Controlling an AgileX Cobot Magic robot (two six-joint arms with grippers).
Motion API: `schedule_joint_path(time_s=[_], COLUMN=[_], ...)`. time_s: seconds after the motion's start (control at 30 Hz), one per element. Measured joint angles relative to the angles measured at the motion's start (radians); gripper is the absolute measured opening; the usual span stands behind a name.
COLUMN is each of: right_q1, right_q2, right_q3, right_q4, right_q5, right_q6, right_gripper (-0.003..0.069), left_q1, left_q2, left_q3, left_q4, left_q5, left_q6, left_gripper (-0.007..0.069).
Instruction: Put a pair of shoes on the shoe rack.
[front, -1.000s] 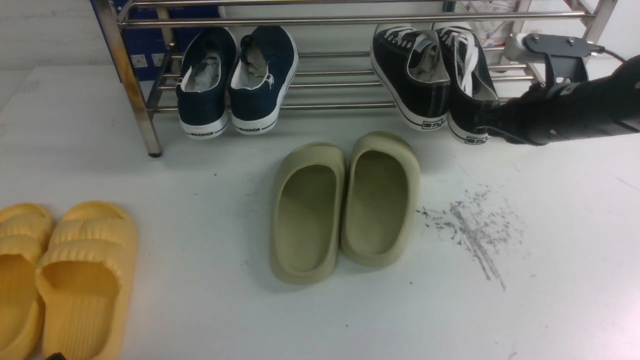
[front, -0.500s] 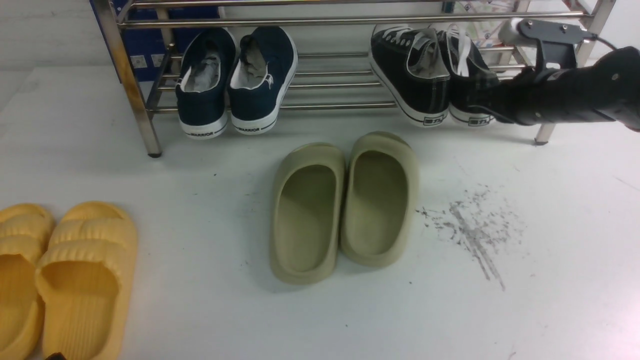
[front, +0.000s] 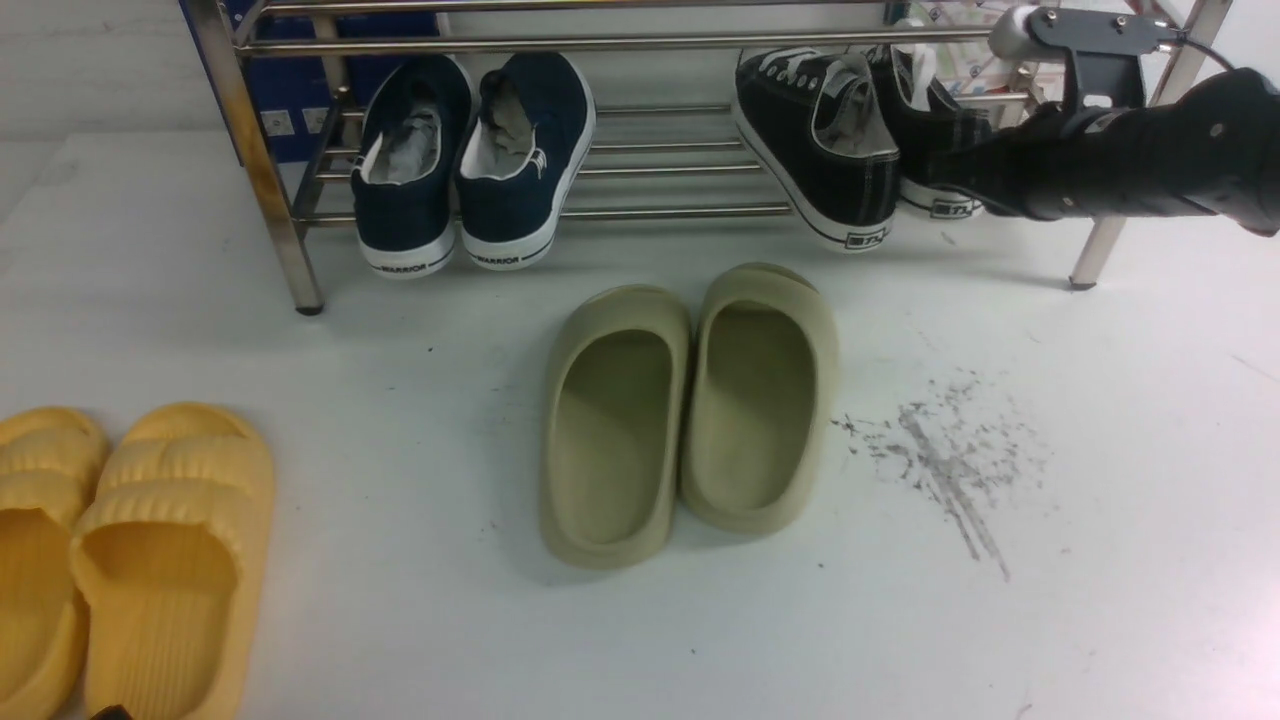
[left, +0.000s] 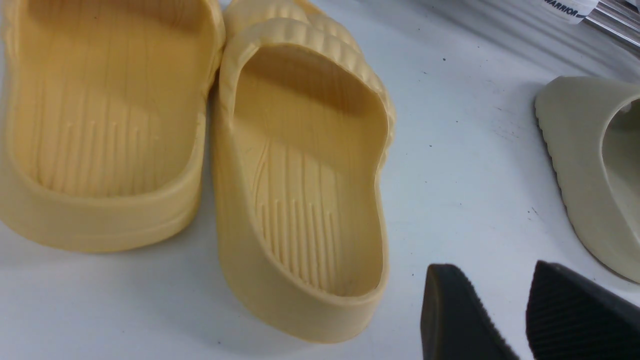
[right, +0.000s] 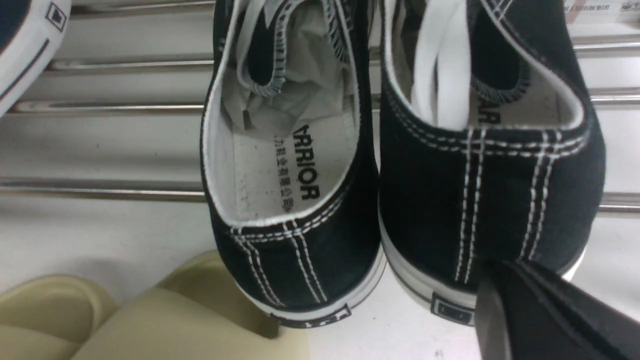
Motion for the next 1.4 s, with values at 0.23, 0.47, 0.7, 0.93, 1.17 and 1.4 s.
schedule_joint_path(time_s=[0.23,0.47,0.7,0.93,1.17,1.4], right_q1=[0.0,-0.028,-0.093,-0.09,-0.09,-0.09], right_q2=[-0.089,-0.255,-0.531,-1.014,-1.469,-1.643], right_q3=[0.0,-0.001,0.072,0.452,0.85,0.97], right_q4=[-0.148,-0.375,-0.468,-0.383,-0.276,-0.238], right_q5=[0.17,0.563,0.745,0.587,0.398,0.36], right_q6=[0.0,0.122,0.201,0.191,0.169,0.163], right_gripper=[0.0007,0.0013,0.0014,0.0014,0.0013,-0.0005], left_q1=[0.0,0.0,0.0,0.0,0.0,0.0], left_q2=[0.0,0.0,0.0,0.0,0.0,0.0], left_q3=[0.0,0.0,0.0,0.0,0.0,0.0], left_q4=[0.0,0.0,0.0,0.0,0.0,0.0], left_q5=[0.0,0.0,0.0,0.0,0.0,0.0], left_q6=[0.0,0.0,0.0,0.0,0.0,0.0], left_gripper=[0.0239,0.0239,0.0239,0.0239,0.0239,0.0239])
